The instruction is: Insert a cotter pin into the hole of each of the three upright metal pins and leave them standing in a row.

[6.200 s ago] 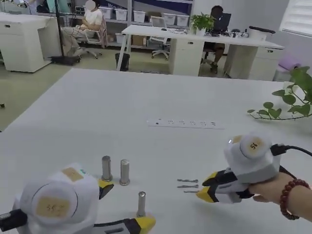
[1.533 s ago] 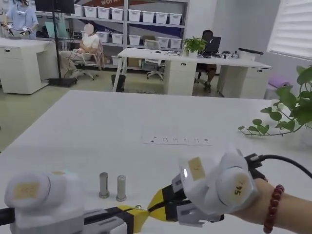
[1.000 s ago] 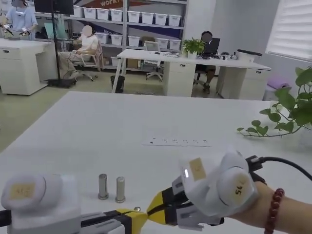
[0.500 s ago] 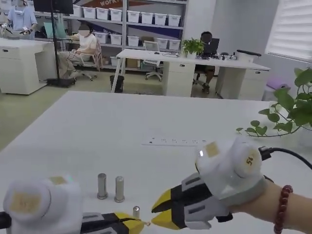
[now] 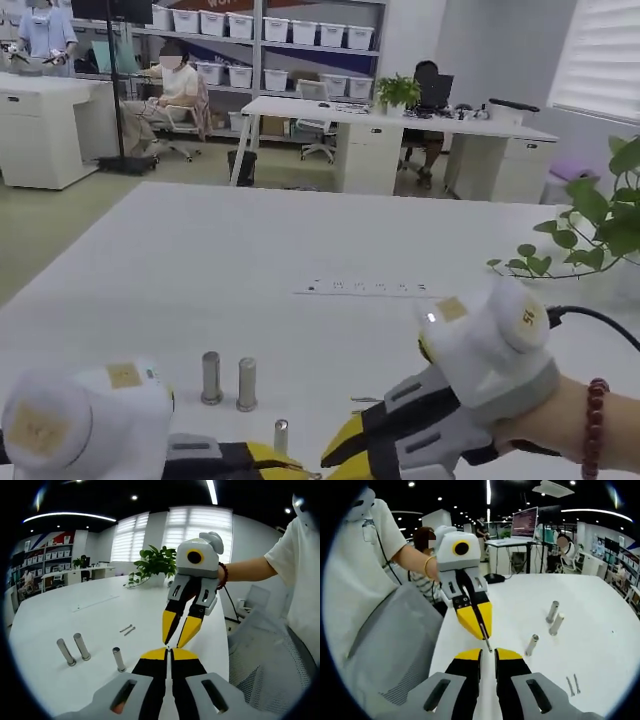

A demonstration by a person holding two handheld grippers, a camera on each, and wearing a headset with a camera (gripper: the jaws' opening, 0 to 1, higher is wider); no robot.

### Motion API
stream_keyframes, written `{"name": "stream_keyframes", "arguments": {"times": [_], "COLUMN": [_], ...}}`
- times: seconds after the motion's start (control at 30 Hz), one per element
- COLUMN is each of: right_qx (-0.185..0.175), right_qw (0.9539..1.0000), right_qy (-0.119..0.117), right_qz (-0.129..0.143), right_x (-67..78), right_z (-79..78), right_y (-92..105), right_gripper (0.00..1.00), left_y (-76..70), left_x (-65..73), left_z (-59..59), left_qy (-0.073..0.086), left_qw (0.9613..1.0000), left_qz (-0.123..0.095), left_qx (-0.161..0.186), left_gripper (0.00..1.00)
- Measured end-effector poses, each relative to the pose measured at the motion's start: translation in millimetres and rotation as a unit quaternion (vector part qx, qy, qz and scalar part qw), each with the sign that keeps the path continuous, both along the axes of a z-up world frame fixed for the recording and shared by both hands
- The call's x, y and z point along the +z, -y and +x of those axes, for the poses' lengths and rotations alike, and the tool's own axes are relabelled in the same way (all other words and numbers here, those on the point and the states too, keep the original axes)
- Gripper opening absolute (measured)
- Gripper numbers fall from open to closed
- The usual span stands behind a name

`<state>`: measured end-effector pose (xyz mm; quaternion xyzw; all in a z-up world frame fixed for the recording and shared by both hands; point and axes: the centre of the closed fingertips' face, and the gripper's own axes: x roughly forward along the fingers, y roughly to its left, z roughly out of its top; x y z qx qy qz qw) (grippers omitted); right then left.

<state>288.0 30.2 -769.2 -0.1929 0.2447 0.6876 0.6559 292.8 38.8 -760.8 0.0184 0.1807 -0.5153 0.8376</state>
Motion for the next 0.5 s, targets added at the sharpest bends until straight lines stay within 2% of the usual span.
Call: {"name": "stream_keyframes", "arguments": {"times": [0.27,0.43,0.5], "right_qx": [0.015,0.016,0.023], "right_qw": [0.9993,0.9976,0.9977], "right_qy": [-0.029,-0.052,-0.048], "right_qz": [0.017,0.042,0.043], "right_x": [0.9,7.6,8.3], "right_z": [-11.8,-16.7,-17.4], "right_y": [-0.1,-2.8,-2.5], "right_gripper": [0.11,0.10,0.07], "left_y": [6.6,7.5,7.5], "left_x": [7.0,9.0,10.0], "left_z": [-12.5,-16.2,-17.2], "left_qy": [0.010,0.013,0.013], "left_qw": [0.9992,0.9986,0.9984], "left_qz": [-0.010,-0.018,-0.021], "left_qx": [-0.036,-0.048,-0.051], "left_gripper": [0.00,0.00,0.00]}}
